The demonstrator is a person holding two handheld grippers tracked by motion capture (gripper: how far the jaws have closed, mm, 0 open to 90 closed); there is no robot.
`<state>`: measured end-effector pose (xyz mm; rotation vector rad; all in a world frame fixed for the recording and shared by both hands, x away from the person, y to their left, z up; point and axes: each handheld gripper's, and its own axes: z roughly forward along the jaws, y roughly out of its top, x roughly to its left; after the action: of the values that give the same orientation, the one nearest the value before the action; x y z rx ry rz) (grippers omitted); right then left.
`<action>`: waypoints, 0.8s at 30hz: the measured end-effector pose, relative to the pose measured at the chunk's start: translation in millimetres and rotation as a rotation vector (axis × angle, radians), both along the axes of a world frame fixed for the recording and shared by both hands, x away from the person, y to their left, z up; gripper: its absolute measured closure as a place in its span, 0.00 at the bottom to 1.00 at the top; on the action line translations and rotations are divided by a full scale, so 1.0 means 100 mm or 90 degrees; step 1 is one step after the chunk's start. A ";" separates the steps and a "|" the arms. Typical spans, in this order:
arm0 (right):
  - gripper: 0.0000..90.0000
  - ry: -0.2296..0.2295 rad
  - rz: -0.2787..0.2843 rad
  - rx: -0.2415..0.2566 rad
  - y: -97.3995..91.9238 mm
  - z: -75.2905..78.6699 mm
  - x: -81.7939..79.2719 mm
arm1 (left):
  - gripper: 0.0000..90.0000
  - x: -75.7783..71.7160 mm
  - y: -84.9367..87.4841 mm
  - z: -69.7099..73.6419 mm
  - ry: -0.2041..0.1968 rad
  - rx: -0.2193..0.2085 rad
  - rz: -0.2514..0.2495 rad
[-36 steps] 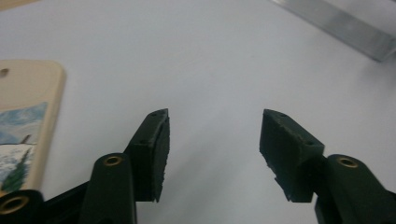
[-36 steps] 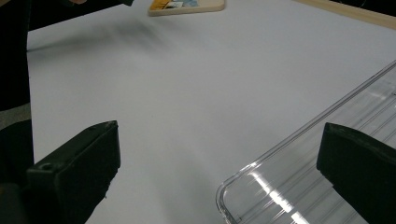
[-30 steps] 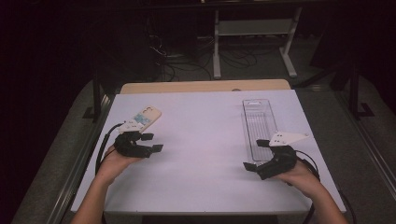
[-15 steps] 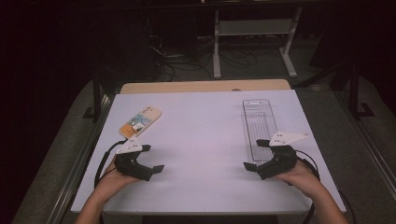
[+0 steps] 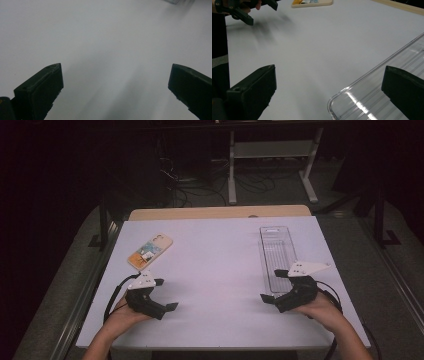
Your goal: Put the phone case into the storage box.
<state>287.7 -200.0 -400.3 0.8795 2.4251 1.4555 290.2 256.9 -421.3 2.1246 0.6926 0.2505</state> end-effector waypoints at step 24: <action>0.00 0.004 0.000 -0.002 0.00 0.00 0.00 | 0.00 0.12 0.01 0.24 -0.006 -0.008 -0.003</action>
<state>287.7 -200.4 -400.0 0.8851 2.4305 1.4515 302.3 257.6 -397.6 2.1120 0.6827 0.2535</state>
